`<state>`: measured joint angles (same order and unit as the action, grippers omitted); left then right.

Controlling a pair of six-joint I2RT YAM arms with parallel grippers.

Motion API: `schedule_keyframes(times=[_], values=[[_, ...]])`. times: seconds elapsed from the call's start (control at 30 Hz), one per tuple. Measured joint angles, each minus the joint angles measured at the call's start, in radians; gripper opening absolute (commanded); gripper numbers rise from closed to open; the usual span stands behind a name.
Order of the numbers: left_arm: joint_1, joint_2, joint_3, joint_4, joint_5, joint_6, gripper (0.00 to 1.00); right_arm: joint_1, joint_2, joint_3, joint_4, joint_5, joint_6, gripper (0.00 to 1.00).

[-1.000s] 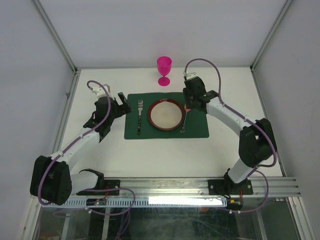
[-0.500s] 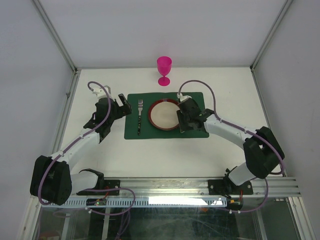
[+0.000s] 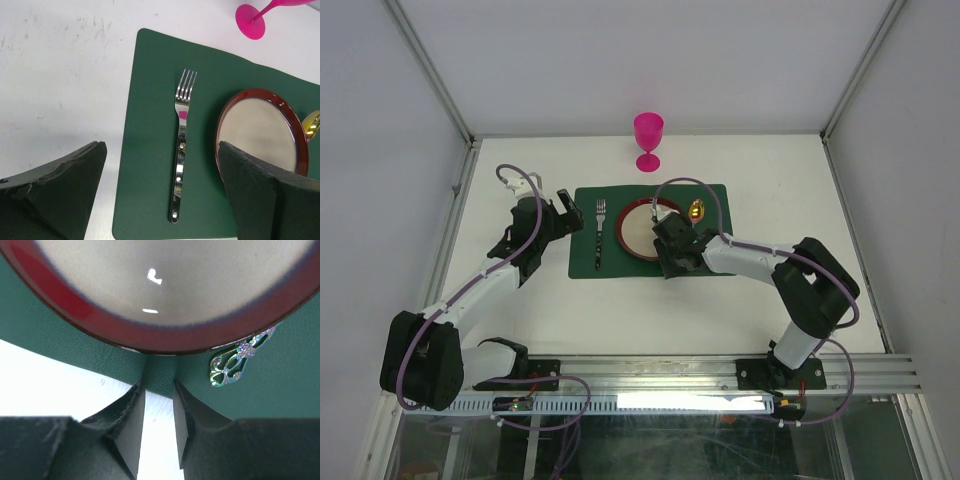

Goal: Set the dinner table for one person
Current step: Adjust the napkin at the center of the board.

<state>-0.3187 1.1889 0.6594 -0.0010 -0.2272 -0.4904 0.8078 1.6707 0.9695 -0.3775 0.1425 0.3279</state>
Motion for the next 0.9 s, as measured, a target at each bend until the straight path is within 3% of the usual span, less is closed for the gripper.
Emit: schedule_keyframes(times=[0.9], values=[[0.000, 0.000, -0.018, 0.002, 0.000, 0.000, 0.99, 0.014, 0.044, 0.008, 0.072, 0.155, -0.020, 0.28]])
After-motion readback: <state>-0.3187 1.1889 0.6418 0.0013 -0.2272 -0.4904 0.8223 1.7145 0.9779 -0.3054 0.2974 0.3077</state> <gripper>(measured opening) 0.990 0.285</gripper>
